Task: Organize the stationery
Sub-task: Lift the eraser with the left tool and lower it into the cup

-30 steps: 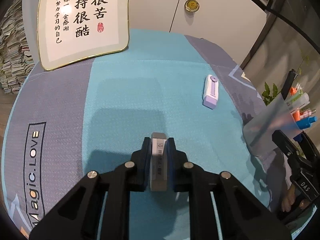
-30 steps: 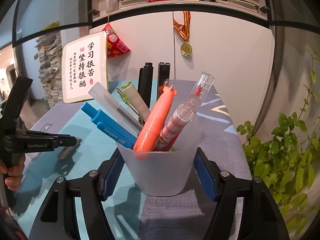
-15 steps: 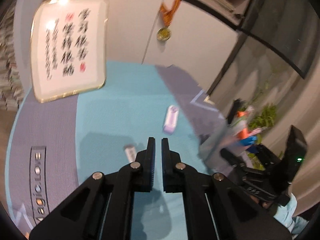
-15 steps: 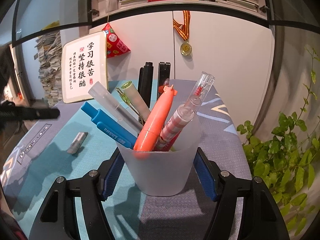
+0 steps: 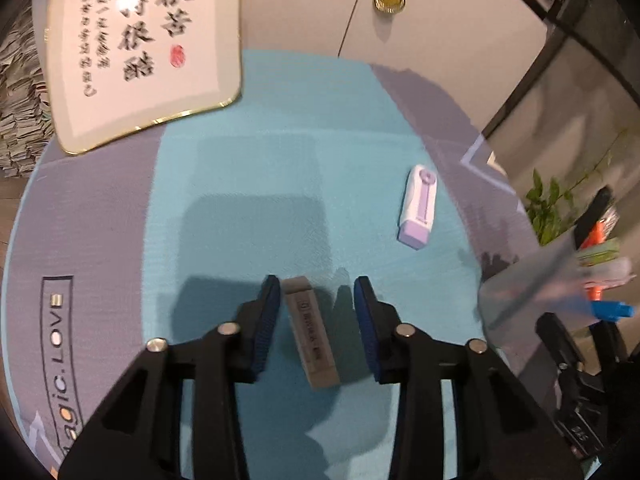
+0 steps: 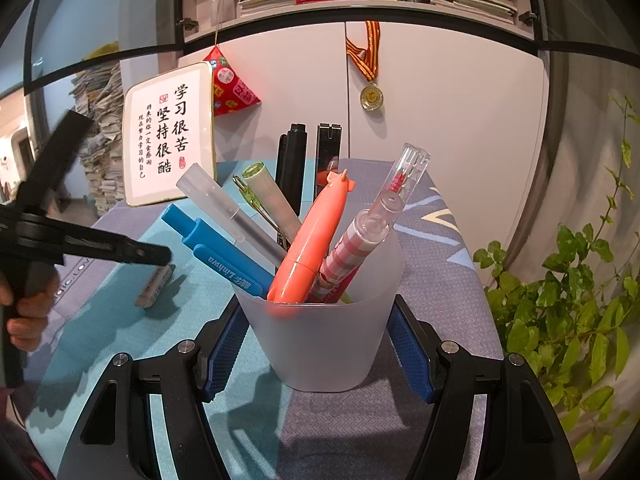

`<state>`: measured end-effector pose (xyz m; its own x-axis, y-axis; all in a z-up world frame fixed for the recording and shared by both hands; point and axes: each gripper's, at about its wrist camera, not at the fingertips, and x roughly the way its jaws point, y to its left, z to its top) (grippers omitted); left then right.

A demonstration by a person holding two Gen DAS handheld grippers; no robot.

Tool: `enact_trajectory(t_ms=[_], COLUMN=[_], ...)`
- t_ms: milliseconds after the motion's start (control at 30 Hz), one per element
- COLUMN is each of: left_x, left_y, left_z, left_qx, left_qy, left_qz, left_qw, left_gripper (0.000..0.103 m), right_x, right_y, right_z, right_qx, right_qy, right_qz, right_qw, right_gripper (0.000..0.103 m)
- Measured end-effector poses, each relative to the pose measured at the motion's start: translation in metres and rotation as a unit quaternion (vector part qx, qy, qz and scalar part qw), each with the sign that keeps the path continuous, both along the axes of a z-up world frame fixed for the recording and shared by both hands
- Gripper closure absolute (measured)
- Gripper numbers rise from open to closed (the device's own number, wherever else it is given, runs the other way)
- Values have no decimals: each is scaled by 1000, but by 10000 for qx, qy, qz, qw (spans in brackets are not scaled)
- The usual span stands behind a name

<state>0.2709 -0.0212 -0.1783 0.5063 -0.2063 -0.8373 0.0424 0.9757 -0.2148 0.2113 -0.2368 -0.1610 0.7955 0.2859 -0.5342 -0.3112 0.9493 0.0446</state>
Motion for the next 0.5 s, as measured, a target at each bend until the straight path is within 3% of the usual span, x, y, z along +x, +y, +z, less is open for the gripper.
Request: enact_trajectory(t_ms=[33,200,500], left_x=[2,-4,-47], left_y=[-1,3,1], left_z=[-3,6,72], left_qx=[21,-49,-541], left_qy=[50,-82,-927], left_qz=[1,65,-232], left_qw=[10000,9999,9940], left_gripper=[89,89,90], right_x=[0,0,0], right_y=[0,0,0], right_z=[0,0,0], right_qx=[4,6,1], right_qy=[2,3,2], right_qz=[0,-1,-2], right_qw=[10000,10000,10000], right_gripper=[32,32,32])
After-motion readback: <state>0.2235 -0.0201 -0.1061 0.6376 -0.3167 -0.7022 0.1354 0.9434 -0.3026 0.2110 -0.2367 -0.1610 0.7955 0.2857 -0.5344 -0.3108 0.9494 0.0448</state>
